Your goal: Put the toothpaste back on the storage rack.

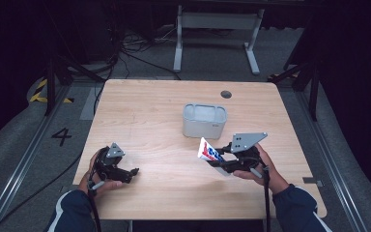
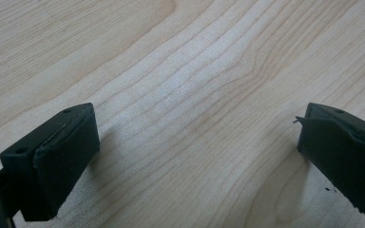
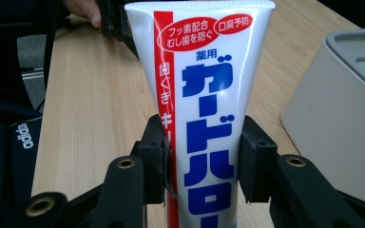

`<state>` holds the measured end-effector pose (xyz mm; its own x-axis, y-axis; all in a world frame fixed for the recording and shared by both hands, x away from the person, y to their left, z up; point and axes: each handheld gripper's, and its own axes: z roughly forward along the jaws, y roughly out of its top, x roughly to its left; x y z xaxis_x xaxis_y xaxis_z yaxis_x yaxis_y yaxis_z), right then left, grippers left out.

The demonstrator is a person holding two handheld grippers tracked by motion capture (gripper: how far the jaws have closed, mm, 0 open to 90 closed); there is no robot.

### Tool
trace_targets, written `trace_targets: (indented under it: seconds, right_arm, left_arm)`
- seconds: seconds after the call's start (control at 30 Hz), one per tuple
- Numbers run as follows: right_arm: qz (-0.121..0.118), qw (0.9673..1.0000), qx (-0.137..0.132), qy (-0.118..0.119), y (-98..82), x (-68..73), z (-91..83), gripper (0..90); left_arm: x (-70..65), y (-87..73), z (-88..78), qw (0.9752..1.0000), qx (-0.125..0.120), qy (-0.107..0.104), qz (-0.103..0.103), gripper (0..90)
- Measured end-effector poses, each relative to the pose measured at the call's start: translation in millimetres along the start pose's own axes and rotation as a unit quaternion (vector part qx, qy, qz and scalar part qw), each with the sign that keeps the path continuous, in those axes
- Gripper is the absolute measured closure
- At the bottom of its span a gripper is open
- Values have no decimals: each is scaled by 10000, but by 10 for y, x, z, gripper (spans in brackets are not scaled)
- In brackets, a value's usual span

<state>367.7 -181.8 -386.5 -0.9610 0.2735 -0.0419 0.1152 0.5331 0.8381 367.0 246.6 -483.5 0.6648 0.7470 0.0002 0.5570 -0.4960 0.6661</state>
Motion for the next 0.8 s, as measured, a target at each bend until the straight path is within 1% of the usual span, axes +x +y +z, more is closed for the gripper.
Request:
trace_targets:
  seconds: [0.03, 0.1, 0.17, 0.2, 0.37, 0.47, 0.67, 0.8]
  right_arm:
    - [16, 10000, -60, -43, 28, -9, 11, 611]
    - [23, 9999, -77, -64, 35, -14, 14, 611]
    - [43, 9998, -125, -166, 57, -38, 26, 611]
    - [43, 9998, -125, -166, 57, -38, 26, 611]
    - [69, 9992, -180, -358, 73, -85, 50, 609]
    - [126, 9988, -238, -420, 87, -113, 57, 608]
    - [119, 9976, -427, -541, 150, -144, 30, 606]
    - [120, 9970, -450, -614, 215, -175, 33, 602]
  left_arm:
    - [1, 0, 0, 10000, 0, 1, 3, 5]
    - [0, 0, 0, 10000, -2, 2, 2, 5]
    - [0, 0, 0, 10000, -2, 1, 1, 5]
    - [0, 0, 0, 10000, -2, 1, 1, 5]
    - [2, 1, 0, 10000, 1, -4, 4, 5]
    - [2, 1, 0, 10000, 2, -3, 6, 5]
    - [1, 0, 0, 10000, 2, -4, 4, 4]
    - [1, 0, 0, 10000, 2, -3, 3, 5]
